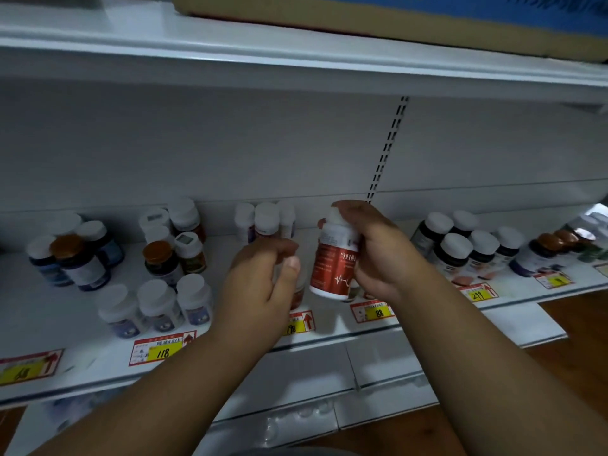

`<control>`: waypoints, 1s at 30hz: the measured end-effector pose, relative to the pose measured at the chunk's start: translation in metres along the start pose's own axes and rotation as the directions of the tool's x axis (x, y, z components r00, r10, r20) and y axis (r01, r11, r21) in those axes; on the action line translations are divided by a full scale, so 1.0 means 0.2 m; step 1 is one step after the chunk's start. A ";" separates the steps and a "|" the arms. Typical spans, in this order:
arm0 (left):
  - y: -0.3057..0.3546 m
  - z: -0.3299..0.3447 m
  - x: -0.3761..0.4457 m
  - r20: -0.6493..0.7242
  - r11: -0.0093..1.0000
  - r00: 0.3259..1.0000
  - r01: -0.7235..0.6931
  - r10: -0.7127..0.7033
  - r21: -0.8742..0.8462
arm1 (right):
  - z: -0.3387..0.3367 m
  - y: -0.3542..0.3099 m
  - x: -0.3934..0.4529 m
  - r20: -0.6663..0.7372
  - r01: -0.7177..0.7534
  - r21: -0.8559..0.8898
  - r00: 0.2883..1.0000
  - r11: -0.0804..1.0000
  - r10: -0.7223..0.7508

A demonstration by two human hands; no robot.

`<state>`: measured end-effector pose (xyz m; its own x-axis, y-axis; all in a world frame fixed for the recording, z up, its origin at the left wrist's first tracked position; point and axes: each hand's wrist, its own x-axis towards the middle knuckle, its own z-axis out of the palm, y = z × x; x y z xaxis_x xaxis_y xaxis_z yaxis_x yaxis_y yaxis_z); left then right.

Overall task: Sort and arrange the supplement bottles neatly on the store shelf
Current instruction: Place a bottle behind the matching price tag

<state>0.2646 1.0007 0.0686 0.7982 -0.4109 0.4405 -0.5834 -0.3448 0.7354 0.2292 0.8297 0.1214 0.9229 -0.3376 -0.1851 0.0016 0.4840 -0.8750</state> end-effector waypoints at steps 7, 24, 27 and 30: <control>-0.10 -0.04 0.02 0.140 0.917 0.985 -0.146 0.099 0.371 | -0.03 0.03 -0.01 -0.076 0.128 -0.597 0.974 0.792 -0.215; -0.28 0.09 0.07 0.383 0.636 0.913 -0.381 0.143 0.671 | -0.11 0.25 0.18 0.124 0.137 -0.986 0.983 0.095 -0.134; -0.31 0.08 0.07 0.350 0.653 0.921 -0.371 0.170 0.660 | -0.11 0.26 0.19 0.151 0.164 -0.982 0.981 0.098 -0.124; -0.32 0.06 0.07 0.332 0.656 0.924 -0.370 0.189 0.658 | -0.10 0.28 0.19 0.175 0.185 -0.979 0.978 0.082 -0.110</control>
<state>0.3117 1.0063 0.0216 0.5774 -0.7249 0.3757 -0.7770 -0.6292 -0.0200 0.2574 0.8273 0.0568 0.9702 -0.2422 -0.0063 -0.2066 -0.8133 -0.5439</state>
